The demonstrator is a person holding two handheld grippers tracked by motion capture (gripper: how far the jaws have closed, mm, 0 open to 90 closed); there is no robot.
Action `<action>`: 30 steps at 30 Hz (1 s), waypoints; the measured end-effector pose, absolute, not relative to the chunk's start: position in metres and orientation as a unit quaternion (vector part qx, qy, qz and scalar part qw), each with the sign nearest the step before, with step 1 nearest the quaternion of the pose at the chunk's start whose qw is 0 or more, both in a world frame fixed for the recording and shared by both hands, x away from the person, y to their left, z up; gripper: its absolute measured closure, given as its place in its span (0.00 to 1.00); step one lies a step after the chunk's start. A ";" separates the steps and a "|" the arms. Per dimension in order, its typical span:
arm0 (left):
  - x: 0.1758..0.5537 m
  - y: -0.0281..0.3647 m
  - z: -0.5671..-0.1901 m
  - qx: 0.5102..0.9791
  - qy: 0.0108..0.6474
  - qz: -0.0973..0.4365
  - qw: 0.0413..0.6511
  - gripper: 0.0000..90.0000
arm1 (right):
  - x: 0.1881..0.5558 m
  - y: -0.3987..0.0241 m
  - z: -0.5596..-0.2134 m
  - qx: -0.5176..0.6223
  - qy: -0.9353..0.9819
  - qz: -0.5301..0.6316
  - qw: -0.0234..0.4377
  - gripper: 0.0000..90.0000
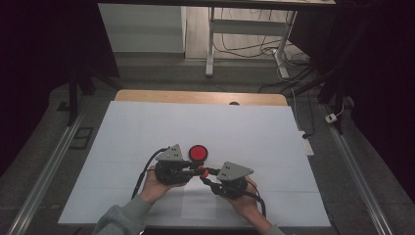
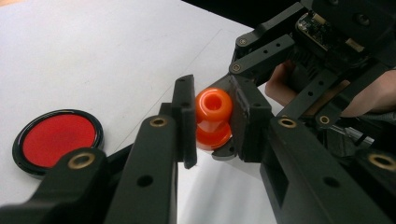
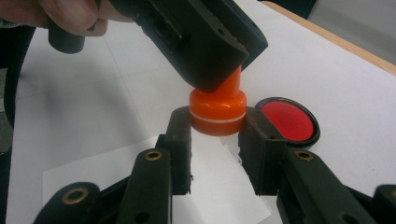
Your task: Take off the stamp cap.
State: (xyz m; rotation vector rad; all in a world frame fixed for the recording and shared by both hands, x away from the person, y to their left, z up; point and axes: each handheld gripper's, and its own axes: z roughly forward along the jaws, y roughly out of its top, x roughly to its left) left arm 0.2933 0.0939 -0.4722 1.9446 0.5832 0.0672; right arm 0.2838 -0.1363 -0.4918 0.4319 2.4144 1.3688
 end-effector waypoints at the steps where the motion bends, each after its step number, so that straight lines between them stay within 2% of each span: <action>1: 0.293 0.094 -0.472 0.813 0.244 0.027 0.528 0.81 | 0.284 -0.136 -0.492 0.150 0.848 0.480 0.166 0.72; 30: 0.291 0.095 -0.468 0.812 0.240 0.031 0.532 0.82 | 0.282 -0.137 -0.488 0.139 0.847 0.484 0.169 0.72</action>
